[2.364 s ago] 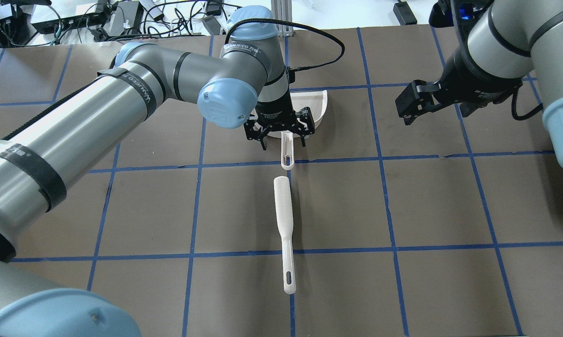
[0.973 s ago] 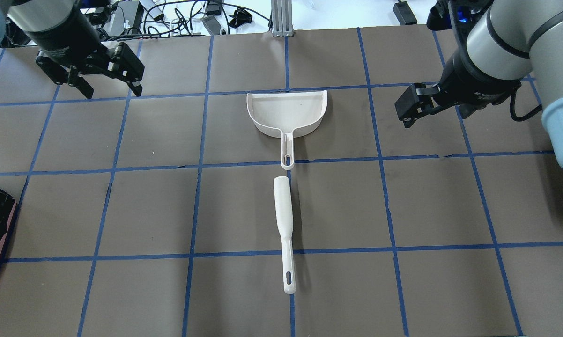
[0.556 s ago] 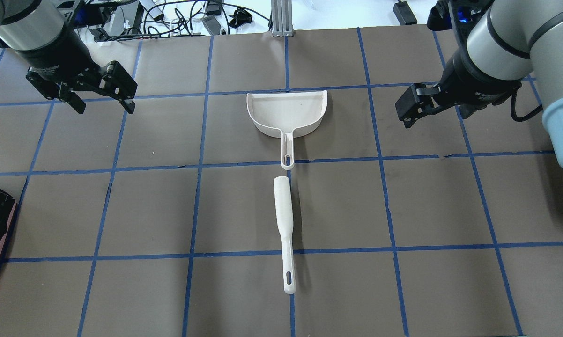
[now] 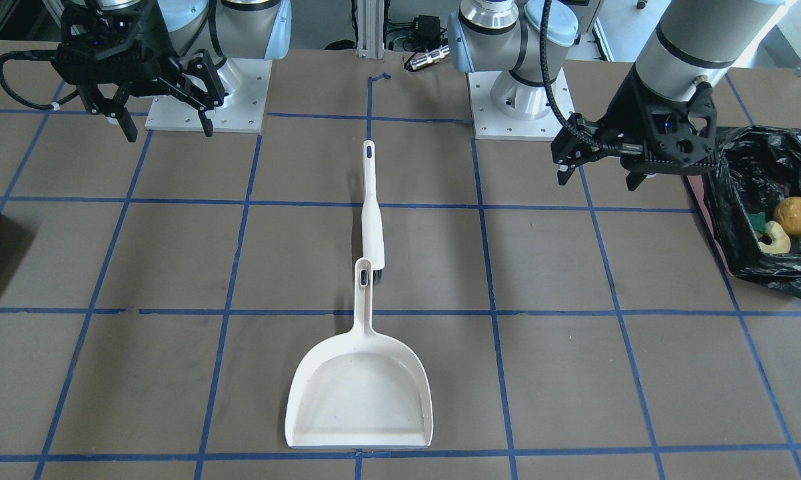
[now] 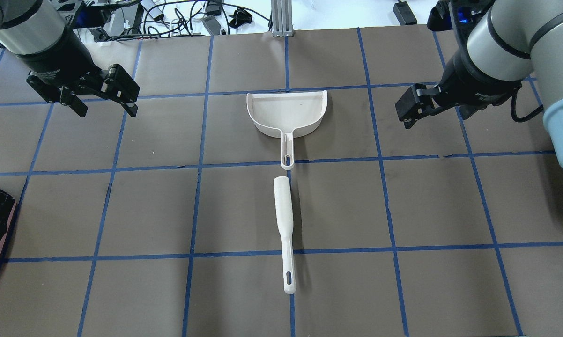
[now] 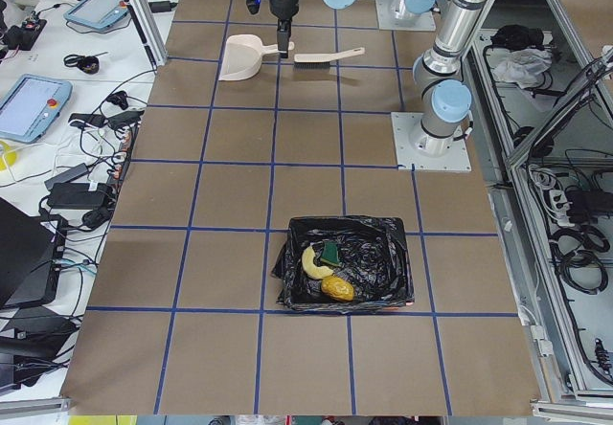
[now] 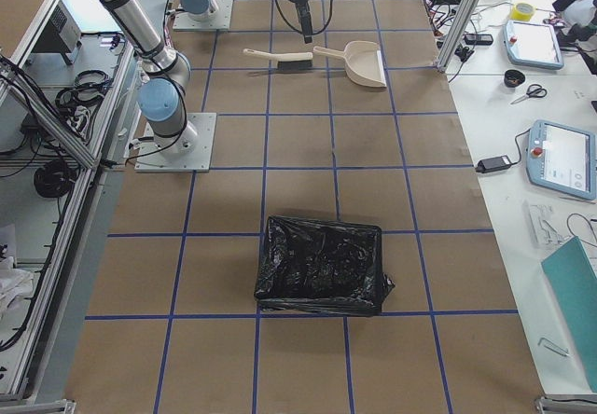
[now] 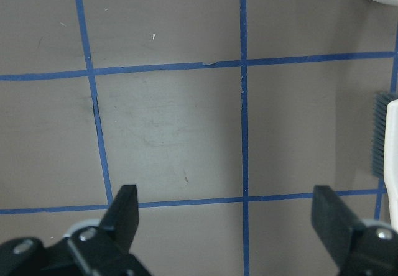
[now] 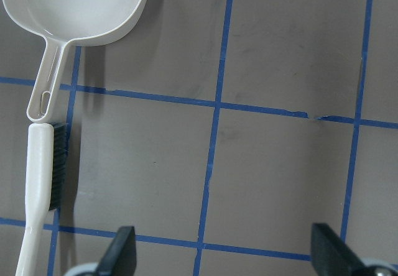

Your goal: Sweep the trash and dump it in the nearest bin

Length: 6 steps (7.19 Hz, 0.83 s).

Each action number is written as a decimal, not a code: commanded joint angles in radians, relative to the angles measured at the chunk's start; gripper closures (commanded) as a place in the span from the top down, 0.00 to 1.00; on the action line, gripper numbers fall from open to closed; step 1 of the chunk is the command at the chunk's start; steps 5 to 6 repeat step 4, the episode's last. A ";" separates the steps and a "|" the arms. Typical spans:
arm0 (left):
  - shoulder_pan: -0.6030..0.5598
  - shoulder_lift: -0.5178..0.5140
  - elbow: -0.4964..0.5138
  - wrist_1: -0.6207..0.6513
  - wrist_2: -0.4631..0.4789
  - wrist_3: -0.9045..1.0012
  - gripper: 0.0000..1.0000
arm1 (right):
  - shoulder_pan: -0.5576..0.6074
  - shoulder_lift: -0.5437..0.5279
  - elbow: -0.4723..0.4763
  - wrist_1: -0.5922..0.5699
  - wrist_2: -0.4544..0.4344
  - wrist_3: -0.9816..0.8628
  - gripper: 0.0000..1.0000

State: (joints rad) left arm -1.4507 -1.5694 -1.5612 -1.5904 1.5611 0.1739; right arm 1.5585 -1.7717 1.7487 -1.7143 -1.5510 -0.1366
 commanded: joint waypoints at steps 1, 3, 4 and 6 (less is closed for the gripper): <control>-0.029 -0.004 0.001 0.003 0.005 -0.002 1.00 | 0.000 0.000 0.000 -0.001 0.005 0.000 1.00; -0.051 0.008 0.003 0.009 -0.004 0.004 1.00 | 0.000 0.000 0.000 -0.001 0.005 -0.001 1.00; -0.051 0.012 0.000 0.006 0.002 0.009 1.00 | -0.002 0.001 0.000 0.001 -0.001 -0.002 1.00; -0.051 0.012 0.000 0.006 0.002 0.009 1.00 | -0.002 0.001 0.000 0.001 -0.001 -0.002 1.00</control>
